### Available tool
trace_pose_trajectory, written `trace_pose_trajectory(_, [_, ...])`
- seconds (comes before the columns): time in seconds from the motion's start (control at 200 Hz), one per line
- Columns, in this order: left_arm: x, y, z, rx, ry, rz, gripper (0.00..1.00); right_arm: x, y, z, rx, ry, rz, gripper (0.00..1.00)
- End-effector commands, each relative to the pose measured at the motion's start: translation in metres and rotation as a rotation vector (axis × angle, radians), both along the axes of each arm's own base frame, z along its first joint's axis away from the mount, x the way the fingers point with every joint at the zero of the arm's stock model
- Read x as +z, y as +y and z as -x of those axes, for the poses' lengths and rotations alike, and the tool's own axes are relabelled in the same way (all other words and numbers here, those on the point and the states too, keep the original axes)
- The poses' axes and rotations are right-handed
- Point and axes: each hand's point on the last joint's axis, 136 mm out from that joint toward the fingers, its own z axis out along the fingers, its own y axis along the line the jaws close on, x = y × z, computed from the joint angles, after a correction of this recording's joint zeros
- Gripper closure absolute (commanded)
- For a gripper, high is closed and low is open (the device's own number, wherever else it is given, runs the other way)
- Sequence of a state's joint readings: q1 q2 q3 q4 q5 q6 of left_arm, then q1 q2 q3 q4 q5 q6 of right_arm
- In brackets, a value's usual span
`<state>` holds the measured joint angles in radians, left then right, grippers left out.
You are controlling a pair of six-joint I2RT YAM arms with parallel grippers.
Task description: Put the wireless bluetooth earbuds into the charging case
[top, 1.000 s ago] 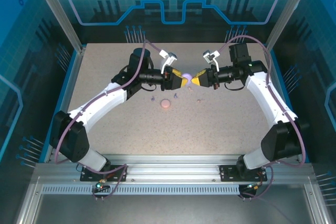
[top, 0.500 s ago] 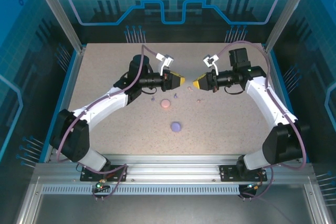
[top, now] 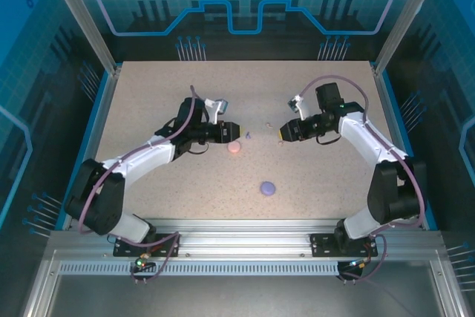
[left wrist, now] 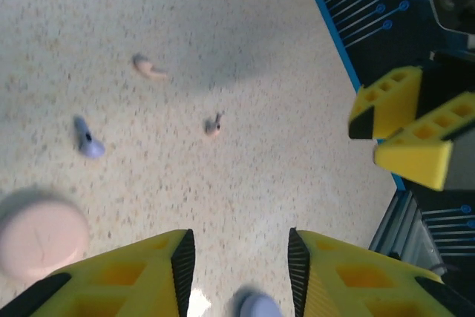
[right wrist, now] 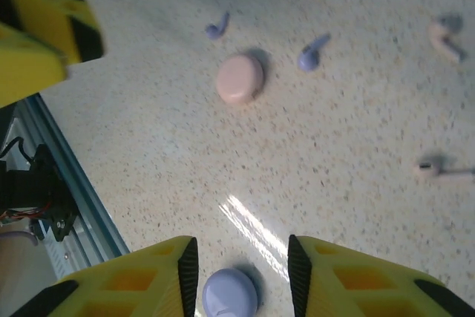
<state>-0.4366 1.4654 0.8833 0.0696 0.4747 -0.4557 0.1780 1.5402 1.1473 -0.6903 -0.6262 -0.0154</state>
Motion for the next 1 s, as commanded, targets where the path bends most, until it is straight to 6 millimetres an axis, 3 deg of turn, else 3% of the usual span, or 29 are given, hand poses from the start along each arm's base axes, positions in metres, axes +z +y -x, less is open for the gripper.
trace_pose_trajectory(0.0, [-0.013,0.002,0.034,-0.010,0.105,-0.011,0.58,-0.028,0.000,0.021,-0.027,0.139,0.055,0.60])
trace_pose_trajectory(0.29, [-0.056,-0.019,0.098,-0.081,0.282,-0.056,0.57,-0.069,-0.004,0.075,-0.152,0.304,0.170,0.59])
trace_pose_trajectory(0.575, [-0.085,-0.046,0.126,-0.146,0.389,-0.060,0.57,-0.098,0.003,0.137,-0.183,0.392,0.185,0.59])
trace_pose_trajectory(0.795, [-0.108,-0.057,0.150,-0.184,0.477,-0.077,0.57,-0.103,0.019,0.154,-0.121,0.409,0.125,0.61])
trace_pose_trajectory(0.996, [-0.118,-0.076,0.150,-0.197,0.504,-0.041,0.57,-0.116,0.026,0.155,-0.132,0.452,0.121,0.67])
